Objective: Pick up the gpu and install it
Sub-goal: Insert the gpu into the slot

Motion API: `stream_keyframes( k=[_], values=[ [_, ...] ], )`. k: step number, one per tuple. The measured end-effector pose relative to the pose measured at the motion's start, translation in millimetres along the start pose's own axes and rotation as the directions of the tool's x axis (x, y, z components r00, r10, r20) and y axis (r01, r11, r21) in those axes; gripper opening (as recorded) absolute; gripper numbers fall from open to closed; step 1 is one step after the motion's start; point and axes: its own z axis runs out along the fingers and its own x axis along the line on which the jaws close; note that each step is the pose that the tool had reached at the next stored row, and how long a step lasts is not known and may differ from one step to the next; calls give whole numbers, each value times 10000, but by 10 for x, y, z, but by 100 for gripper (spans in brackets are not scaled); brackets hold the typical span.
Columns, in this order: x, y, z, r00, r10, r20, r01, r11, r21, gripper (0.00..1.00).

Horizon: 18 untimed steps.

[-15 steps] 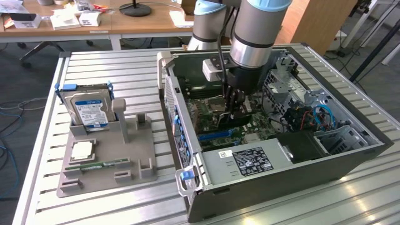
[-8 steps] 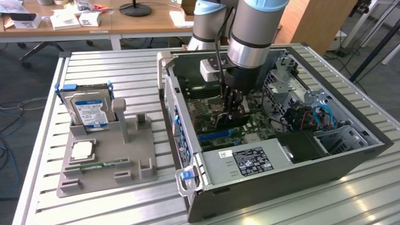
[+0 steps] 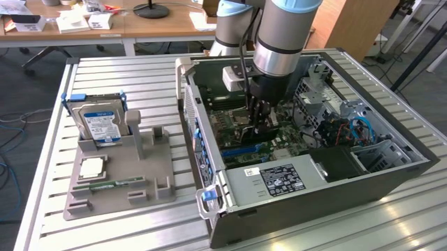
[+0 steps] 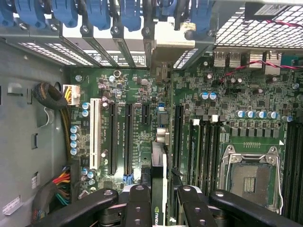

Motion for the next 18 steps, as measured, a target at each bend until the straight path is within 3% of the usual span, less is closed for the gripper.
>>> stream_keyframes(
  k=[18],
  values=[
    [1,52,0,10000,-1,1,1,10000,3,26]
  ],
)
